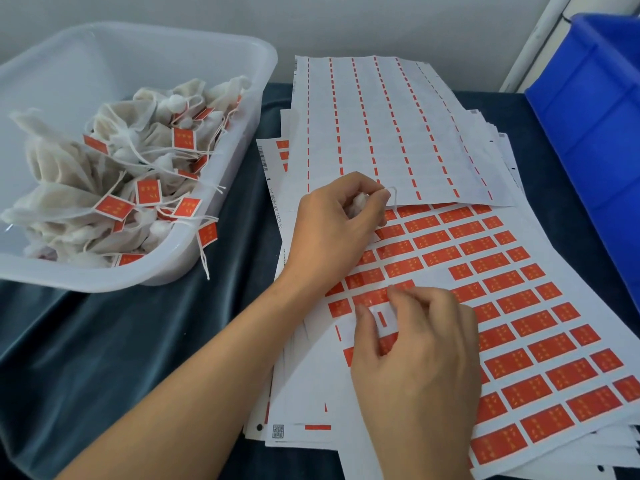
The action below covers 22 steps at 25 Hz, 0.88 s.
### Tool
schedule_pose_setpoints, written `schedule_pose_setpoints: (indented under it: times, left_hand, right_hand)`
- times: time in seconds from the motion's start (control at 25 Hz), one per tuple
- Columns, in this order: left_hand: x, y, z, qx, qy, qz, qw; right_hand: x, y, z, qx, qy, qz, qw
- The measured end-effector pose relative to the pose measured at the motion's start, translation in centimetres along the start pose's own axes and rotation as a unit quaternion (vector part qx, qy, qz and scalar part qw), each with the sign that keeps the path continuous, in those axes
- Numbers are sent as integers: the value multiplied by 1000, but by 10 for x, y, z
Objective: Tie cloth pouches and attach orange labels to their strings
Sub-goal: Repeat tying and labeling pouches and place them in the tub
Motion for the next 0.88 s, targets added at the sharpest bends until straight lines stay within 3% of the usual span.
schedule_pose_setpoints:
  times: [0.88]
  left_hand:
    - [-1, -4, 0, 12, 11, 3, 1000]
  right_hand:
    - [10, -9, 0, 94, 61, 61, 992]
Point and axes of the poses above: each hand's wrist, its own z-axis towards the middle knuckle, its own x-axis out of the back of the hand, y = z × x, the point moved 9 cm from there along z, towards the middle knuckle, and after that the axes turned 10 degrees about -z, right-handed, at the moved point
